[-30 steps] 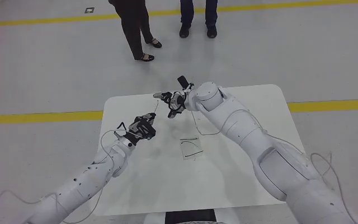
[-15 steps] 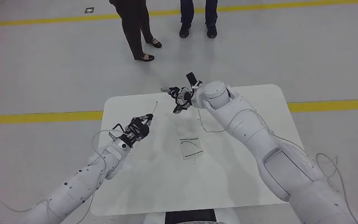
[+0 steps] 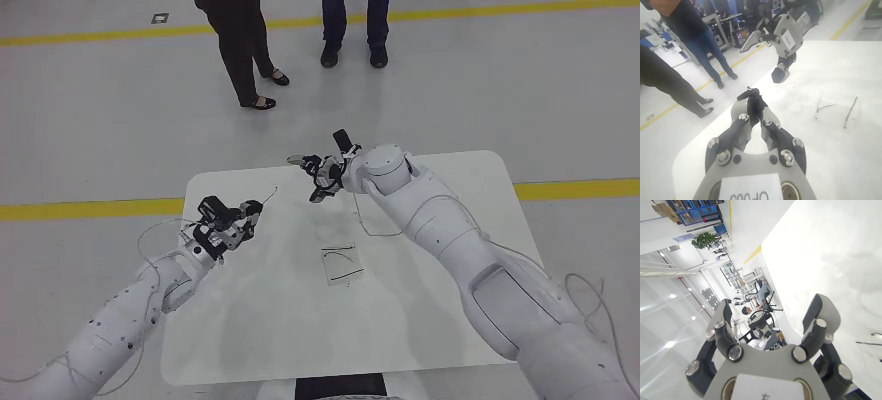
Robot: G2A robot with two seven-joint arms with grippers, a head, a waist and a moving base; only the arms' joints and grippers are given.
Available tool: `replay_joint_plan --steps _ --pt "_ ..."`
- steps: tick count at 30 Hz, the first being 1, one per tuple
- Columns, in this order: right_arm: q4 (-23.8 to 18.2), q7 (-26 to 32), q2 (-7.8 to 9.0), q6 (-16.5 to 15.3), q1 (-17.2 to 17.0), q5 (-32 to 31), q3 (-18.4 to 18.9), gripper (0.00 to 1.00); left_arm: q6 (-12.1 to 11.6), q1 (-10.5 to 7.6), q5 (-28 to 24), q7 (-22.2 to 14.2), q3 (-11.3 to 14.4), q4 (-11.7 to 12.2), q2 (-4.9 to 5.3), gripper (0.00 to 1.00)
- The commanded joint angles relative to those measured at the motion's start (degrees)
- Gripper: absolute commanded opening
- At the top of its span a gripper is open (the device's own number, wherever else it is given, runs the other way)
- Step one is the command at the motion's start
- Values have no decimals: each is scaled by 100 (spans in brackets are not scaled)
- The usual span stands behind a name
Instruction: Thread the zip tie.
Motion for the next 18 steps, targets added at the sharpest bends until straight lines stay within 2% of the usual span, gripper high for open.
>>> replay_joint_plan --steps 1,5,11,18 --pt "0 0 0 0 0 0 0 100 -74 80 -194 173 3 -15 47 0" --pt "0 0 0 0 0 0 0 100 -74 102 -638 432 327 -157 202 0" --pt "0 0 0 0 0 0 0 100 -74 -151 -1612 764 1007 -243 493 0" --pt "0 0 0 0 0 0 0 100 -74 -171 -1630 784 1042 -241 505 0"
